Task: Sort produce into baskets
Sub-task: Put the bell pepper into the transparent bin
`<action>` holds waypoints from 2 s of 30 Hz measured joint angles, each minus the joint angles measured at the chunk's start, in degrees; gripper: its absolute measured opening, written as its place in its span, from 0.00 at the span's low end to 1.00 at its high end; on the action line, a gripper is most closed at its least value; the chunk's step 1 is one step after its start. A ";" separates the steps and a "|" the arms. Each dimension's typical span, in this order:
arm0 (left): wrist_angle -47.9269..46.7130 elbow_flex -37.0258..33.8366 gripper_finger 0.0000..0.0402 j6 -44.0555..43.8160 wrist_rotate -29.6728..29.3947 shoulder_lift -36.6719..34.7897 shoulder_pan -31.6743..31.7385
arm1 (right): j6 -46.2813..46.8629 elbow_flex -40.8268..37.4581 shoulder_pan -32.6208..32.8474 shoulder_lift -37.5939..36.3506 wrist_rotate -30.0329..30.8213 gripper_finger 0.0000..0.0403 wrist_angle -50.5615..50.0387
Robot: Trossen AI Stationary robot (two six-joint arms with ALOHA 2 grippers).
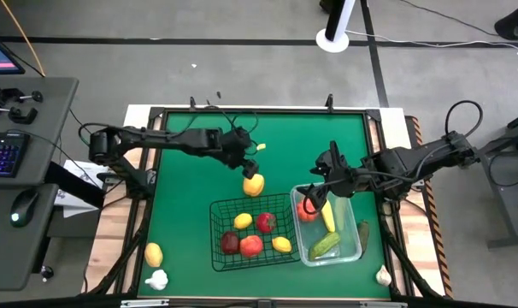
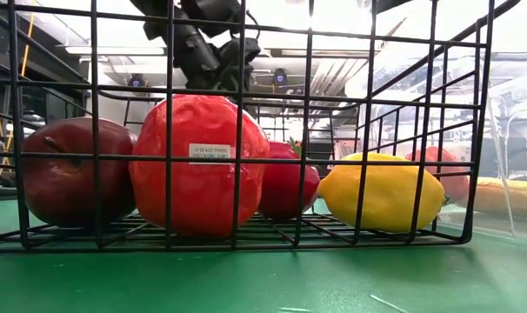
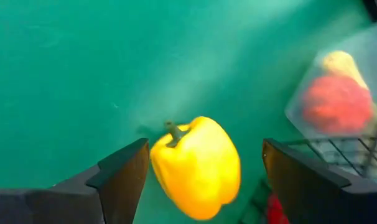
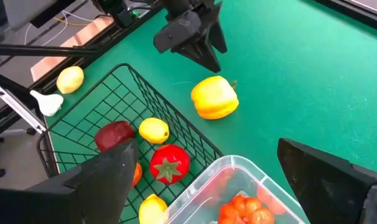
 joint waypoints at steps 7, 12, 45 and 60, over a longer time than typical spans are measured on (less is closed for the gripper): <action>1.28 0.02 0.75 -5.80 -5.27 2.30 -4.85 | -0.02 0.00 0.00 0.00 0.30 0.94 -2.04; 1.17 0.02 0.75 -8.63 -5.61 5.27 -5.32 | 0.00 0.00 0.00 0.00 1.22 0.94 -2.33; 11.06 0.33 0.40 -5.47 -4.37 15.74 -7.24 | 1.70 -2.58 0.00 0.02 2.75 0.94 -1.73; 13.41 -0.23 0.38 4.19 -9.09 0.67 -5.77 | -1.69 -0.36 1.46 -0.73 5.73 0.94 0.31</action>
